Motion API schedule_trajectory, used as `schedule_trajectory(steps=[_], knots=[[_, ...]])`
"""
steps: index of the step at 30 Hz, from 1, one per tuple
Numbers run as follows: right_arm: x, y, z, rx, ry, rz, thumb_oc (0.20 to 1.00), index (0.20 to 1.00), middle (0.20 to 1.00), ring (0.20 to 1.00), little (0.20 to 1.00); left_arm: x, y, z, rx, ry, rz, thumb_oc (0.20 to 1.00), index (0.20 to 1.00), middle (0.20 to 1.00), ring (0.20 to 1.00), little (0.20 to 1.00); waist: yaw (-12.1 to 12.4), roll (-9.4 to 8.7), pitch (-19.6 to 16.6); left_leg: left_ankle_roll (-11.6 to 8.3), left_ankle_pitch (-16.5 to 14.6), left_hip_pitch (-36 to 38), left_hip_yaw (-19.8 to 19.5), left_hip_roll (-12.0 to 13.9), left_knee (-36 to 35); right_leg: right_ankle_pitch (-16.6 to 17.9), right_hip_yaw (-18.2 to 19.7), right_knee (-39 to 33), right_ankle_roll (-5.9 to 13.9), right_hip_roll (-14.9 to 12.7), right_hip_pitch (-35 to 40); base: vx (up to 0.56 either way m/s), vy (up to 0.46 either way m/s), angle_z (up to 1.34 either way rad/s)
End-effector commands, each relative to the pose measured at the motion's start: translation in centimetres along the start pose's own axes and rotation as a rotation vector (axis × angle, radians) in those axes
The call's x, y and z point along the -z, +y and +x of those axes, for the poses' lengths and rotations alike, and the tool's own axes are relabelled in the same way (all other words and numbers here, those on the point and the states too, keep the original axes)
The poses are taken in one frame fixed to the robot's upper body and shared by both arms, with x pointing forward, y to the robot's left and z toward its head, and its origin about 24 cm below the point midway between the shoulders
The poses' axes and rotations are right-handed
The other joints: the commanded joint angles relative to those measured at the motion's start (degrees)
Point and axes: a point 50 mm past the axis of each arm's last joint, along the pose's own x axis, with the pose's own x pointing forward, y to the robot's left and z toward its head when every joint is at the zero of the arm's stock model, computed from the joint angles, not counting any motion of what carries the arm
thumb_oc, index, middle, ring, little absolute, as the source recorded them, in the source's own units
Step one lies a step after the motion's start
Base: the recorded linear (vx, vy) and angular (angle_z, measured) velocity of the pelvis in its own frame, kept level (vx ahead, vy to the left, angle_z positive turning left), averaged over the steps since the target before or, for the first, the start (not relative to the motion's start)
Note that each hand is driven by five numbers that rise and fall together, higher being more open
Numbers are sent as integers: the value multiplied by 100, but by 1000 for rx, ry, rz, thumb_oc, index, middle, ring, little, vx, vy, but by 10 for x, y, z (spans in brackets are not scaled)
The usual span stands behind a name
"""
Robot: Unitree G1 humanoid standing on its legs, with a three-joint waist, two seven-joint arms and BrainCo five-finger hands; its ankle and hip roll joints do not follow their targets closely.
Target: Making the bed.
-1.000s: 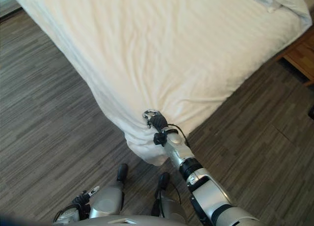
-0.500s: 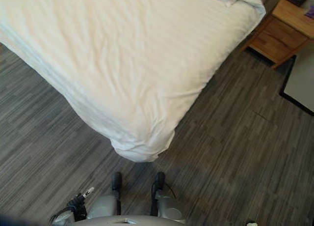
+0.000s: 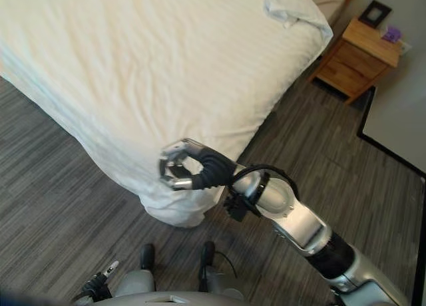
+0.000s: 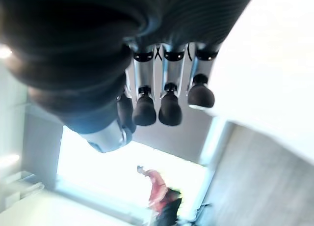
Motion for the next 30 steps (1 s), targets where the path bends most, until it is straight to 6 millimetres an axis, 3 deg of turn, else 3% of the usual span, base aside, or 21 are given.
schedule_trajectory(steps=[1,4,5,6,9,11,13,15,18,19,25,26,27,30], knots=[[13,6,10,-48,35,8,200,200,200,200,200,-2,4,2,-35,17,69,1000,1000,1000,1000,1000,256,109,87,-42,490,-293,-261,-40,-1,239,-511,93,463,-366,216,8,-9,16],[60,18,39,-40,180,134,200,200,200,200,200,-3,-2,2,-24,17,95,1000,1000,1000,1000,1000,510,147,148,-29,536,-347,-397,-84,-1,237,-606,93,448,-391,243,-37,-31,15],[84,26,60,-40,264,152,200,200,200,200,200,-5,-10,3,-8,19,100,1000,1000,1000,1000,1000,640,144,244,-23,572,-410,-485,-98,-1,244,-647,93,431,-392,220,-56,-32,32],[84,26,60,-40,263,152,200,200,200,200,200,-5,-10,3,-8,18,100,1000,1000,1000,1000,1000,638,143,245,-23,572,-409,-486,-98,-1,244,-647,93,431,-393,221,-67,-29,33],[132,34,70,107,454,297,200,200,200,200,200,-14,-25,5,20,-19,109,1000,1000,1000,1000,1000,908,194,439,-22,649,-571,-582,-100,-1,290,-735,93,415,-392,109,-85,-15,23],[134,29,83,137,476,271,200,200,200,200,200,-24,-32,6,40,-41,105,1000,1000,1000,1000,1000,1035,188,590,-43,717,-717,-639,-95,-1,339,-755,93,407,-366,-15,-102,-25,26],[148,24,81,218,554,285,200,200,200,200,200,-33,-40,7,58,-70,116,1000,1000,1000,1000,1000,1161,219,731,-62,768,-868,-722,-107,-1,368,-830,93,401,-353,-98,-64,-21,9],[168,14,66,364,661,375,200,200,200,200,200,-41,-49,7,79,-99,133,1000,1000,1000,1000,1000,1299,305,863,-72,824,-1050,-826,-125,-1,395,-928,93,402,-353,-217,-56,-2,23],[178,5,55,433,733,370,200,200,200,200,200,-43,-56,7,98,-103,146,1000,1000,1000,1000,1000,1354,374,956,-94,879,-1213,-908,-128,-1,413,-992,93,400,-357,-327,-51,28,30],[190,-13,30,582,816,392,200,200,200,200,200,-45,-63,7,112,-103,151,1000,1000,1000,1000,1000,1399,496,1068,-113,920,-1383,-976,-129,-1,433,-1006,93,413,-361,-458,-22,42,26],[191,-40,5,633,849,280,200,200,200,200,200,-45,-61,6,107,-117,150,1000,1000,1000,1000,1000,1326,554,1147,-104,976,-1606,-1058,-158,-1,470,-972,93,420,-380,-660,-8,32,10],[196,-53,-23,750,892,305,200,200,200,200,200,-45,-61,6,109,-120,159,1000,1000,1000,1000,1000,1275,578,1220,-101,991,-1659,-1073,-156,-1,470,-949,93,418,-387,-709,-6,18,3],[199,-55,-37,833,895,365,200,200,200,200,200,-45,-63,6,112,-118,160,1000,1000,1000,1000,1000,1241,585,1247,-98,990,-1678,-1069,-159,-1,471,-930,93,416,-388,-735,-4,32,2],[214,-33,-86,1069,915,597,200,200,200,200,200,-45,-70,5,124,-120,125,1000,1000,1000,1000,1000,1100,621,1299,-85,968,-1692,-1046,-171,-1,467,-886,93,421,-397,-770,10,38,-1]])
